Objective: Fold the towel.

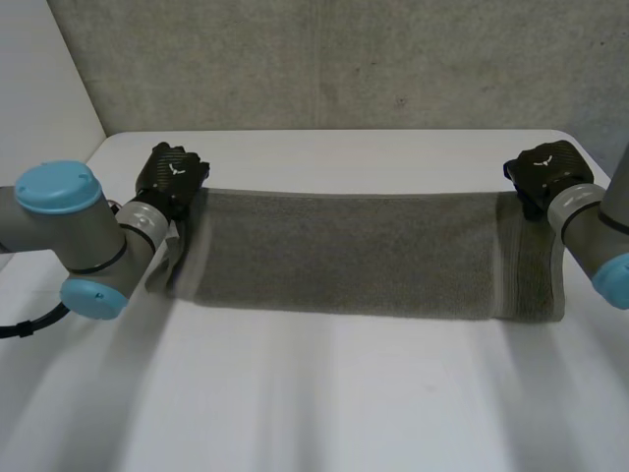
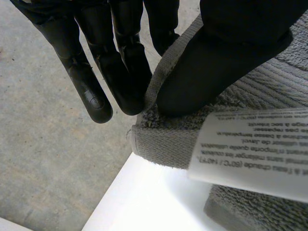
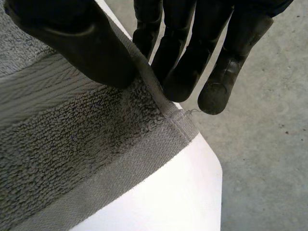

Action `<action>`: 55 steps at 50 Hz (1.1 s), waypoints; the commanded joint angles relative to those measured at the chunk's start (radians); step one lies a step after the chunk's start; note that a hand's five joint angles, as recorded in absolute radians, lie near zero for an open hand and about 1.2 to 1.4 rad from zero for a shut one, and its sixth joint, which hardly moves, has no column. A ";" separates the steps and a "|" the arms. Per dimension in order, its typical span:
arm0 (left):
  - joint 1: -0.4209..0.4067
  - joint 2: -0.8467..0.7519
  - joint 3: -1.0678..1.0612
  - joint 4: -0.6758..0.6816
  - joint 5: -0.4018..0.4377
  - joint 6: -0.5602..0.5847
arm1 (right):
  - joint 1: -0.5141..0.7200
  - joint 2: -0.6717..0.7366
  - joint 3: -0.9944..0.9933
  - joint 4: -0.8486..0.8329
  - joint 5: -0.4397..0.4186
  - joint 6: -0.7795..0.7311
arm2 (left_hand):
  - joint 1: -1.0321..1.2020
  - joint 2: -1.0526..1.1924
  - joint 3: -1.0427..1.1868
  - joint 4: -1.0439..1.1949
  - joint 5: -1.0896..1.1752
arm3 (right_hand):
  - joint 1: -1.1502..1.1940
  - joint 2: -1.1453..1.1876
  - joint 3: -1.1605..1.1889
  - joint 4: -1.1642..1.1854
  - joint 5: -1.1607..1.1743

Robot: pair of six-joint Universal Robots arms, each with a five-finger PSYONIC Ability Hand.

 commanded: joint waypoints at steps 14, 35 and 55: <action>-0.001 0.032 -0.051 0.005 -0.008 -0.012 | 0.032 -0.077 0.033 -0.071 0.027 0.011 | -1.032 -1.043 -1.043 -1.044 -1.034 | -1.101 -1.103 -1.119 -1.115 -1.129; 0.012 0.250 -0.200 0.000 0.141 -0.322 | 0.020 -0.372 0.479 -0.065 -0.013 0.017 | -0.782 -0.793 -0.792 -0.794 -0.784 | -1.101 -1.103 -1.119 -1.115 -1.129; 0.041 0.227 -0.205 -0.164 0.064 -0.461 | -0.056 -0.352 0.561 -0.079 -0.073 0.020 | -1.005 -1.016 -1.015 -1.017 -1.007 | -1.101 -1.103 -1.119 -1.115 -1.129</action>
